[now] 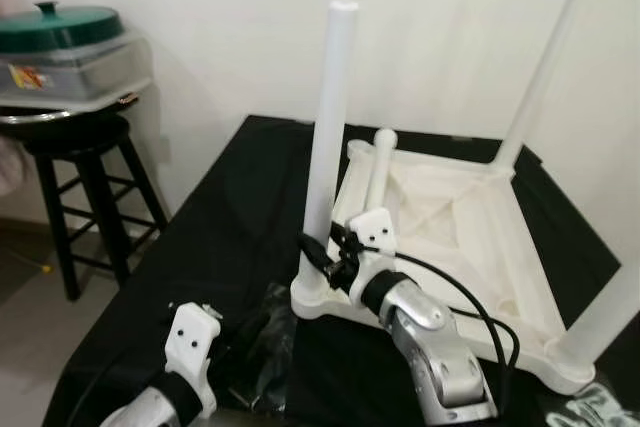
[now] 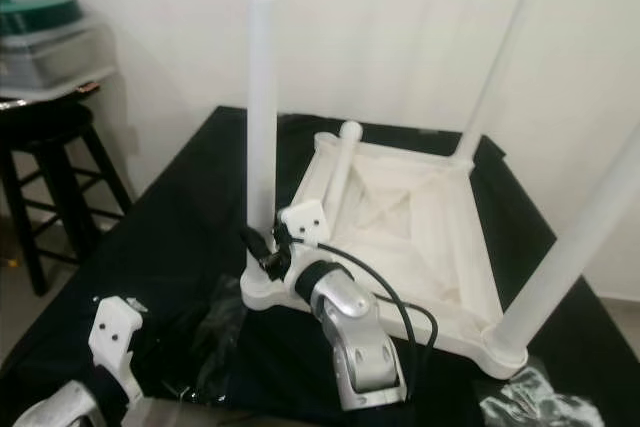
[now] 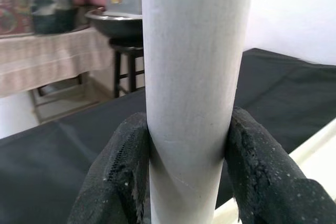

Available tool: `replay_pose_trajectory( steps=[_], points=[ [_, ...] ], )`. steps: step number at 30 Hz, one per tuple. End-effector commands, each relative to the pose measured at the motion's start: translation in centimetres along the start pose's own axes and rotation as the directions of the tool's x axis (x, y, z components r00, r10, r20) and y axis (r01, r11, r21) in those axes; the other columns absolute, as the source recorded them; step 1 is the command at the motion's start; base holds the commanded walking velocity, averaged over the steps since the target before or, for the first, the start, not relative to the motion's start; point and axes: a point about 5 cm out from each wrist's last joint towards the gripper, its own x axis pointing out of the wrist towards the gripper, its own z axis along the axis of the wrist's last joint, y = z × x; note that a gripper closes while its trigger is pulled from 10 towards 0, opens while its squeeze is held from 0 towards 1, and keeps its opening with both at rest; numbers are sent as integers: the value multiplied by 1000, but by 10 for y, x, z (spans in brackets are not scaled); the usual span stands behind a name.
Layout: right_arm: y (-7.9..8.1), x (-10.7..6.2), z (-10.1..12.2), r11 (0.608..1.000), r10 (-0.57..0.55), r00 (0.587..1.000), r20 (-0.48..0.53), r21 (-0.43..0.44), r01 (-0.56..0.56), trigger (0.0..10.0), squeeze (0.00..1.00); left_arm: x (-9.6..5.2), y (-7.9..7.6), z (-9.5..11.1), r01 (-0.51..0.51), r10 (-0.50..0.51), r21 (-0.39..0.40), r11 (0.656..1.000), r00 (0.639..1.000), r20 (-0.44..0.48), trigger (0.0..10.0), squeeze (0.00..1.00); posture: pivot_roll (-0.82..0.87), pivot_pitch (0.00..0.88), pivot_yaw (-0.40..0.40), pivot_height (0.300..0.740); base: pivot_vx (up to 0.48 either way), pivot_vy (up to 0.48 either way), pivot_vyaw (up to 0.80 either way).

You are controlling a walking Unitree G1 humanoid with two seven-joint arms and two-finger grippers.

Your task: Building children table

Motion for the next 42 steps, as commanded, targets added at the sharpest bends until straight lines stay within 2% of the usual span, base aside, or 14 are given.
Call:
replay_pose_trajectory(
  steps=[1,4,5,6,7,14,15,16,17,24,27,31,33,42],
  points=[
    [18,-1,-32,990,128,978,-163,73,-117,3098,0,0,-1,-2,-9,9,-5,1000,1000,-11,10000,0,63,0,-78,740,0,0,0],
    [20,-1,-31,992,119,978,-169,69,-109,3098,0,-1,-1,-2,-17,17,-6,1000,1000,-9,10000,0,66,0,-80,740,0,0,0],
    [24,-1,-29,984,167,971,-173,90,-154,10000,0,-1,-1,-2,-19,19,-10,1000,1000,-7,10000,0,70,3,-81,740,0,0,0],
    [26,-2,-24,971,232,958,-169,100,-217,10000,922,-1,-1,-2,-17,17,-12,1000,1000,-7,10000,0,68,3,-79,740,0,0,0],
    [26,-2,-19,952,302,940,-156,107,-288,10000,1000,-1,-1,-2,-12,12,-15,1000,1000,-7,10000,0,68,3,-79,740,0,0,0],
    [15,-2,16,861,503,862,-64,-49,-506,10000,1000,1,-1,-2,-4,4,-21,1000,1000,-7,10000,0,65,0,-71,740,0,0,0],
    [9,-1,22,840,534,843,-66,-79,-538,10000,769,2,-1,-2,-4,3,-21,1000,1000,-7,10000,0,72,0,-74,740,0,0,0],
    [9,-1,22,840,534,843,-66,-79,-538,10000,769,2,-1,-2,-4,3,-21,1000,1000,-7,10000,0,72,0,-74,740,0,0,0],
    [-5,4,30,812,570,818,-75,-105,-575,10000,0,3,-1,-2,-4,3,-22,1000,1000,-7,10000,0,80,0,-79,740,0,0,0],
    [-23,16,45,788,603,795,-63,-106,-606,10000,0,3,-1,-2,-4,4,-22,1000,1000,-9,10000,0,88,0,-81,740,0,0,0],
    [-30,28,58,691,711,696,-100,-88,-718,10000,0,3,0,-3,-3,2,-23,1000,1000,-14,10000,0,102,0,-89,740,0,0,0],
    [-33,31,61,650,747,653,-125,-71,-757,9608,0,2,0,-4,-3,2,-23,1000,1000,-15,10000,0,111,0,-97,740,0,0,0],
    [-36,32,63,615,777,616,-129,-53,-787,1020,0,2,0,-4,-4,4,-24,1000,1000,-15,10000,0,115,0,-101,740,0,0,0],
    [-39,30,57,580,807,579,-115,-24,-814,0,0,1,-2,-4,-4,4,-28,1000,1000,-14,10000,0,110,0,-99,740,0,0,0]
  ],
)
